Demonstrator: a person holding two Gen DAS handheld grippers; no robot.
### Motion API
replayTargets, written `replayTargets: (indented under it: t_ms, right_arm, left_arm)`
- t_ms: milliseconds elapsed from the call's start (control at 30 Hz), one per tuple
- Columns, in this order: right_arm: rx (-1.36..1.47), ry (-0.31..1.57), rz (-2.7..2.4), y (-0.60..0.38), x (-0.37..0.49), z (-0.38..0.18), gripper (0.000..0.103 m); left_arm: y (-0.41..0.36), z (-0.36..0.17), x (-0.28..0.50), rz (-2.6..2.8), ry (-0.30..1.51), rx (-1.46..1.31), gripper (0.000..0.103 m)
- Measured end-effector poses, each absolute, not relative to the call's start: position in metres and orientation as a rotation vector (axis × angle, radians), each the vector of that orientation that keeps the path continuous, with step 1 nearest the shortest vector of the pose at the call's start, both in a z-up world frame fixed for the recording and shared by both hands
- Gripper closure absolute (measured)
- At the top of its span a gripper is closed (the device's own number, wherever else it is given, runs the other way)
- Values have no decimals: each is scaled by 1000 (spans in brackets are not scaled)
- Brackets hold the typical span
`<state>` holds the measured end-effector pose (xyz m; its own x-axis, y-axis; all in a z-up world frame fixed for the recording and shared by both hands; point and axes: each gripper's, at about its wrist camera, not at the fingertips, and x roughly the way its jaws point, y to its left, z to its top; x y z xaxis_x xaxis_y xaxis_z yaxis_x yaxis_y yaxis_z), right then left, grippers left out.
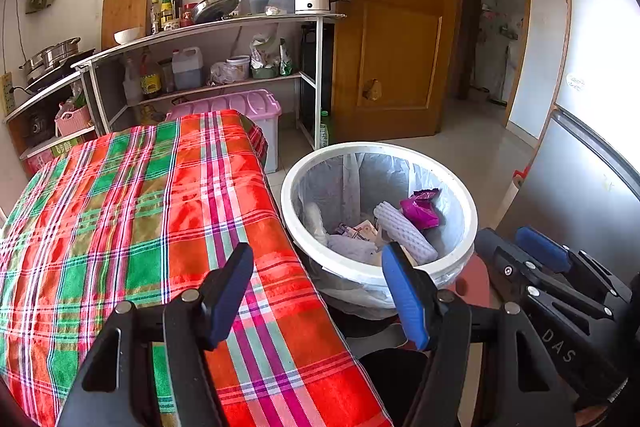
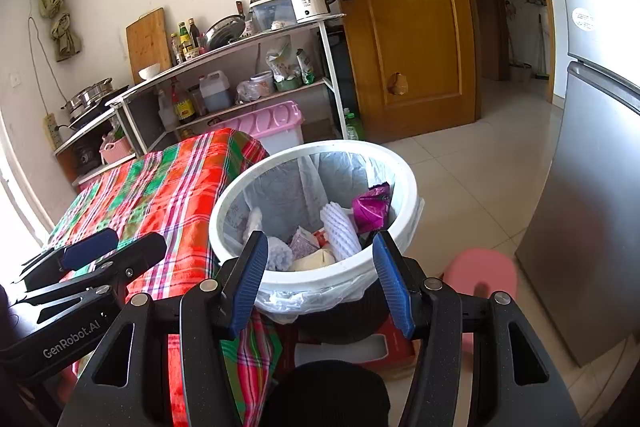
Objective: Collect trash
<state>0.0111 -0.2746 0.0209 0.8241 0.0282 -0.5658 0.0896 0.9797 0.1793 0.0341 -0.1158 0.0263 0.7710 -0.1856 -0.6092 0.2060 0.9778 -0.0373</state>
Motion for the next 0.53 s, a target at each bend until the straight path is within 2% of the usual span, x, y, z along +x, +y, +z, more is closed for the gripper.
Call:
replayTargets:
  t_ms: [533]
  right_arm:
    - [204, 601, -31, -275, 11, 21, 47]
  left_arm:
    - [-117, 25, 34, -214, 663, 28, 34]
